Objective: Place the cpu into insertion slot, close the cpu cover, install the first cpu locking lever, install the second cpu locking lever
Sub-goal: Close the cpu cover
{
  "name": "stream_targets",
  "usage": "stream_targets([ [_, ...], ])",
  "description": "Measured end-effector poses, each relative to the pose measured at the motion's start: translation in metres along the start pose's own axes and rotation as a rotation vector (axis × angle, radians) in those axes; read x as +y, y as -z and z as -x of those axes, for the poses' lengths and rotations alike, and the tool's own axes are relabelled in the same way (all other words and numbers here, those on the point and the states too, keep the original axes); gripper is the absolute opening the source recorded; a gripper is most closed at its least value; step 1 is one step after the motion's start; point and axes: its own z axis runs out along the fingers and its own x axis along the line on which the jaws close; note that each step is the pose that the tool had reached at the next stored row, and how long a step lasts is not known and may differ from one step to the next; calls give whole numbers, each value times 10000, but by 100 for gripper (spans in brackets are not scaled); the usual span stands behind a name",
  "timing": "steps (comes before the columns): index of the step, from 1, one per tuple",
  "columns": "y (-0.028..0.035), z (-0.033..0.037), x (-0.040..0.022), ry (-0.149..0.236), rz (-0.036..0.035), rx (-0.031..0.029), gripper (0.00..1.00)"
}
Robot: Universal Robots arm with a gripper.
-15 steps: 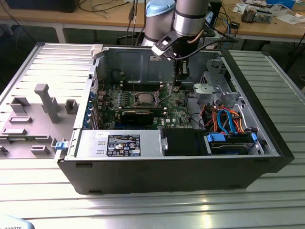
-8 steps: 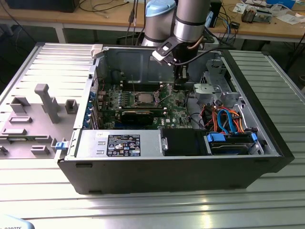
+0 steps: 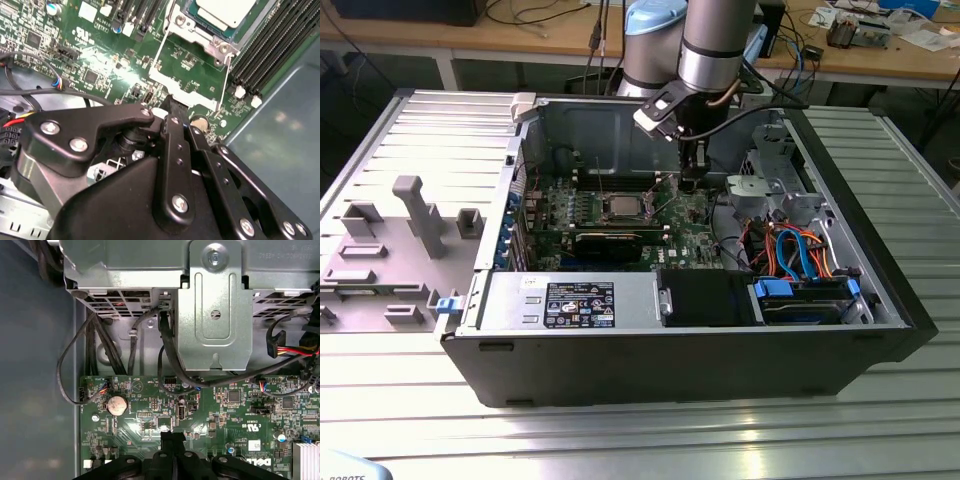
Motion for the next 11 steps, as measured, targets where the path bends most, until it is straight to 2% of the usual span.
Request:
stream_targets([
  [11,-1,1,-27,0,-1,0,11],
])
